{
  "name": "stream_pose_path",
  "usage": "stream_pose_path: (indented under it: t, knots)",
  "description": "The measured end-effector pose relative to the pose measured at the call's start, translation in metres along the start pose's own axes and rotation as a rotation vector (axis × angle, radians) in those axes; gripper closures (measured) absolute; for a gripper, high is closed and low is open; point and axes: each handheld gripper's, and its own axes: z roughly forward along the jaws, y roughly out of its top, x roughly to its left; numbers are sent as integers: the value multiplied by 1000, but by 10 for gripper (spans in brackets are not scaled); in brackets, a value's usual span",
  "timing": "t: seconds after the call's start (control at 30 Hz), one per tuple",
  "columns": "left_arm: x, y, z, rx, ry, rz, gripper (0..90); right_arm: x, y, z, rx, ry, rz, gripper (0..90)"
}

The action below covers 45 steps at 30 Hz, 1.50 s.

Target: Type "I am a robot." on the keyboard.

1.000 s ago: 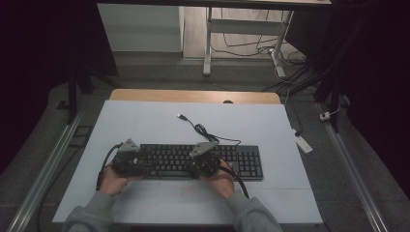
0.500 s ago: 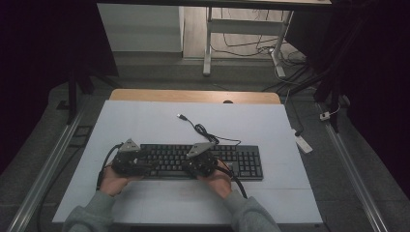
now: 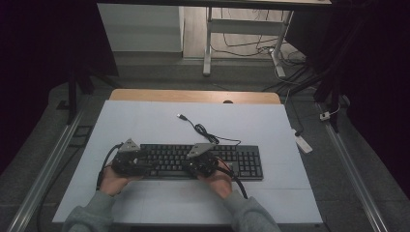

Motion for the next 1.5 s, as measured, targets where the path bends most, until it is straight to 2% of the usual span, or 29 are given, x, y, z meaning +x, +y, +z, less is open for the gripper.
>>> stream_pose_path:
  t: [0.13,0.4,0.63,0.73,1.07,1.3,1.5]
  knots:
    - [0,0,0,0,0,0,340,-1,-2,-8,-27,-5,17,898]
    - [0,0,0,2,1,-2,340,-9,-14,-29,-60,-33,63,732]
    - [-1,0,0,2,0,2,339,-18,-33,-57,-86,-85,87,633]
    - [-1,0,0,4,0,1,338,-20,-41,-66,-88,-113,81,603]
    - [-1,0,0,4,1,2,336,-29,-72,-104,-122,-192,133,561]
    - [-1,0,0,6,0,2,335,-33,-83,-114,-126,-214,146,539]
    - [-2,0,0,1,3,1,336,-34,-84,-112,-123,-210,148,534]
